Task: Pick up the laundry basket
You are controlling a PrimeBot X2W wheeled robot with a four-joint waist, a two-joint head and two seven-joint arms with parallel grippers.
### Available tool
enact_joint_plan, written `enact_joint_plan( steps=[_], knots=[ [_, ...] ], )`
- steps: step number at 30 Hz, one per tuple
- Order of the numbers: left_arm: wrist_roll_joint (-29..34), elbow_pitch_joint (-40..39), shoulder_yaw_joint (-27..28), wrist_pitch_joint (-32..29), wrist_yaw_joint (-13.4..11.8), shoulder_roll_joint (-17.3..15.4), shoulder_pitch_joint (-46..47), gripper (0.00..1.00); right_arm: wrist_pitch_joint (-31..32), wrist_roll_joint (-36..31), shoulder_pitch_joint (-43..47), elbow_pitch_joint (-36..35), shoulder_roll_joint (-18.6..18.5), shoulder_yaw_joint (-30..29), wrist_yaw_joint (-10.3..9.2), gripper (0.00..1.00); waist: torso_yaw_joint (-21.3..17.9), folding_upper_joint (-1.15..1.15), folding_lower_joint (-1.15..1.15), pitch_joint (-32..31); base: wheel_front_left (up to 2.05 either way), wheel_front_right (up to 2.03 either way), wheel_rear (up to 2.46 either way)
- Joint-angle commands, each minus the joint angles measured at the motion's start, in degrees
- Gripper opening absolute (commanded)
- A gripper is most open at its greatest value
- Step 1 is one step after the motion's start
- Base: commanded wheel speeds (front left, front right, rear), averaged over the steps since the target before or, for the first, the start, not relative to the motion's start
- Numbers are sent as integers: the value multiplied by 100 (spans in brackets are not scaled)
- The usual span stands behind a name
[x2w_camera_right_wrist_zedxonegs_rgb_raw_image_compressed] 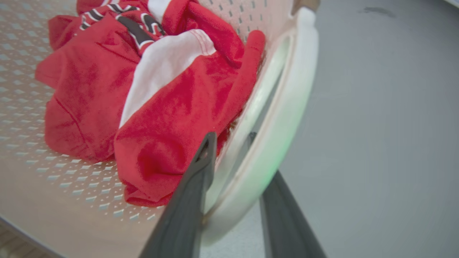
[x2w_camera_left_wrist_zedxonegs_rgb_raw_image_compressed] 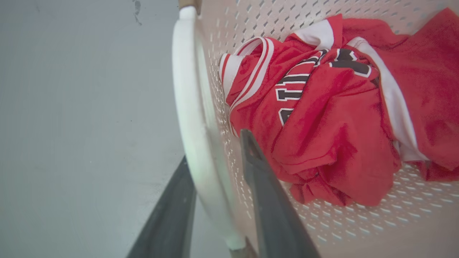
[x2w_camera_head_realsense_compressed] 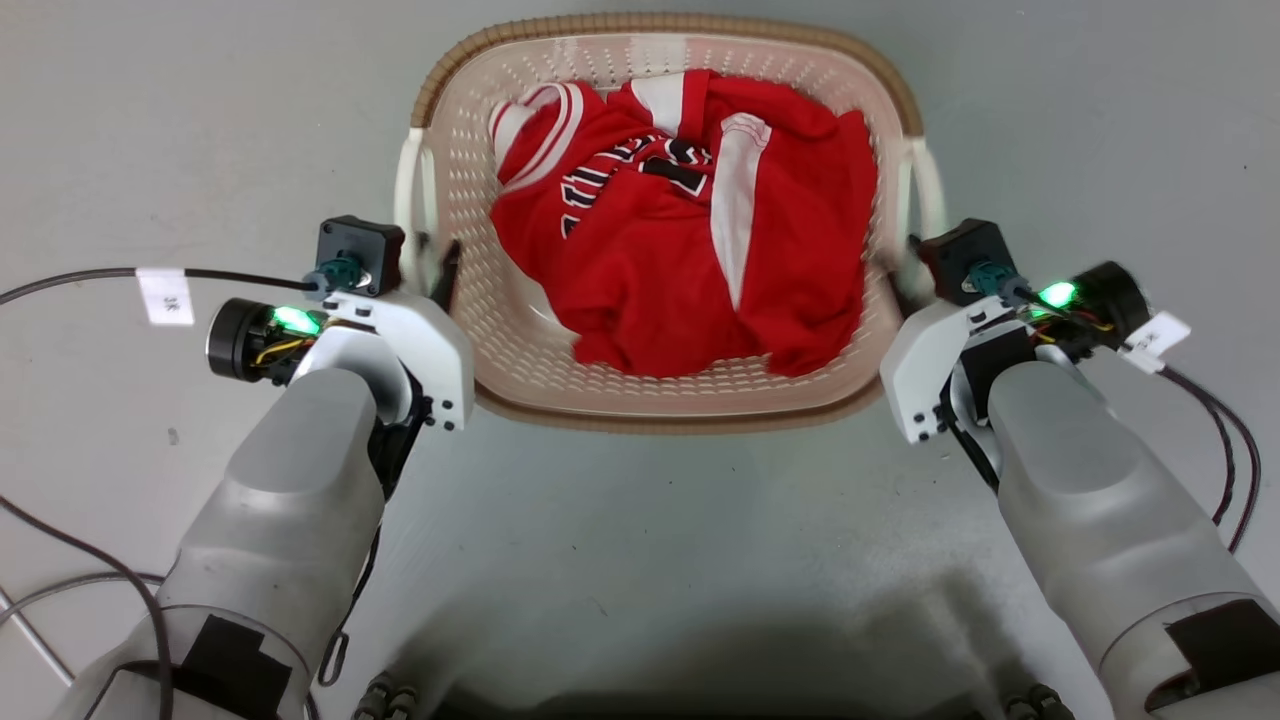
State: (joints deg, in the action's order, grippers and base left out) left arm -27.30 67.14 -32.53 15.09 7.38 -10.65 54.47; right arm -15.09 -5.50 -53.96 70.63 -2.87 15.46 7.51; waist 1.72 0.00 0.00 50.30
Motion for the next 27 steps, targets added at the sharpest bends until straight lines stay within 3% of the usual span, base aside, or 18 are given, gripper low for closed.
enact_joint_plan(
  steps=[1, 14, 27],
  knots=[
    [-85, 31, -103, 12, 9, 52, 75, 0, -12, 63, -86, 27, -3, 86, 18, 0, 6, 0, 0, -7, 0, 0, 0],
    [-568, 63, -649, 15, 26, 44, -40, 0, -15, 271, 6, 141, 22, 438, 28, 0, 52, 0, 0, -356, 0, 0, 0],
    [-1385, -10, -1376, -425, 32, -2, -518, 0, 457, 1031, 435, 168, 35, 1216, 28, 0, 53, 0, 0, -1375, 0, 0, 0]
  ],
)
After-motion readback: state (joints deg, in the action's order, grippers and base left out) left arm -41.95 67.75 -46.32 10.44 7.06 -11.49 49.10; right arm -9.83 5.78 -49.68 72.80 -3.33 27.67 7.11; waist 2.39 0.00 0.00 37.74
